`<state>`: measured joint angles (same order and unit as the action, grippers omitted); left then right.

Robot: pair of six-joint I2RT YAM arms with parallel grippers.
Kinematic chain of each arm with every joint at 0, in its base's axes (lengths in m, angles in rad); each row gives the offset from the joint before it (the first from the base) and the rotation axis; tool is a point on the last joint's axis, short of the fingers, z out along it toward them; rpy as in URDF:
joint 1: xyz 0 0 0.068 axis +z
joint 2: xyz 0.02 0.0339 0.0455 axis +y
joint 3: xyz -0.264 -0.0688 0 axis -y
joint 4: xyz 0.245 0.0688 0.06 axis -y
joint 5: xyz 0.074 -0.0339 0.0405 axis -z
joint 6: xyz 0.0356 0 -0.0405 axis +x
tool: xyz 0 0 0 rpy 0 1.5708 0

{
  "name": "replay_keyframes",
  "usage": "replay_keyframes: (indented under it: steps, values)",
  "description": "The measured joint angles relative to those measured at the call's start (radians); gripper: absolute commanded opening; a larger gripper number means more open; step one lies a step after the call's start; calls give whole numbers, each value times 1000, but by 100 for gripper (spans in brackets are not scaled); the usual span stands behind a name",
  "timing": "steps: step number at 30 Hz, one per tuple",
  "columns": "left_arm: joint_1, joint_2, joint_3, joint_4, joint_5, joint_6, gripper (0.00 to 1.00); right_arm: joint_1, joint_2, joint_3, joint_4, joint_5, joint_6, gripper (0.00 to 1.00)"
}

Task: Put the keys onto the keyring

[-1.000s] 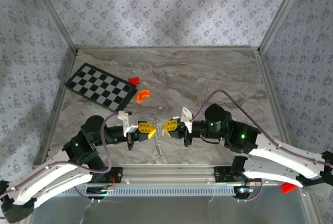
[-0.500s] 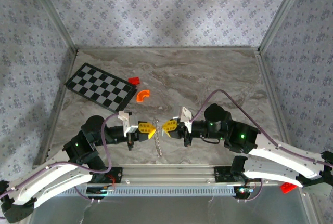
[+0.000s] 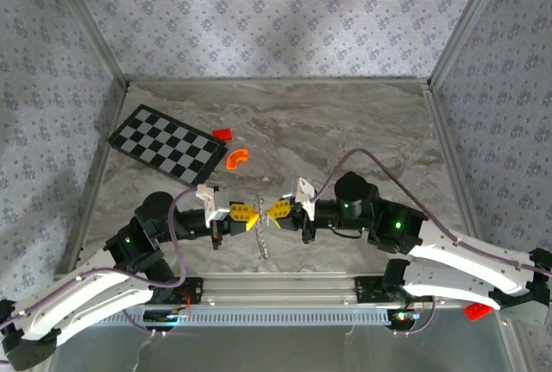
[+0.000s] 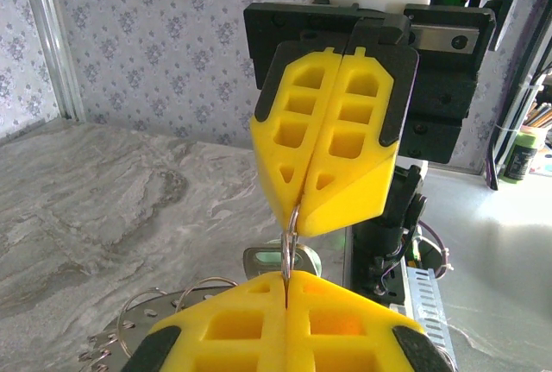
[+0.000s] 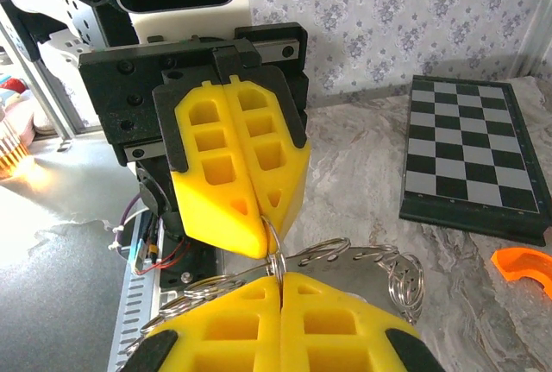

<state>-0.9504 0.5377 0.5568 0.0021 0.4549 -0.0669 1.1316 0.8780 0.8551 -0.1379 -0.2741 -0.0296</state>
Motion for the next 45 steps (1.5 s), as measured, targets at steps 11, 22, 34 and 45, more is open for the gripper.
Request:
replay_keyframes:
  steps: [11, 22, 34, 45]
  values:
    - [0, 3, 0, -2, -3, 7, 0, 3, 0, 0, -2, 0, -12, 0]
    - [-1, 8, 0, -5, 1, 7, 0, 45, -5, 0, -9, 43, -61, 0]
    - [-1, 9, 0, -6, 1, 6, 0, 77, -5, -5, -11, 97, -104, 0]
    - [-1, 11, -1, -6, 1, 6, 0, 102, -26, -50, 20, 142, -138, 0]
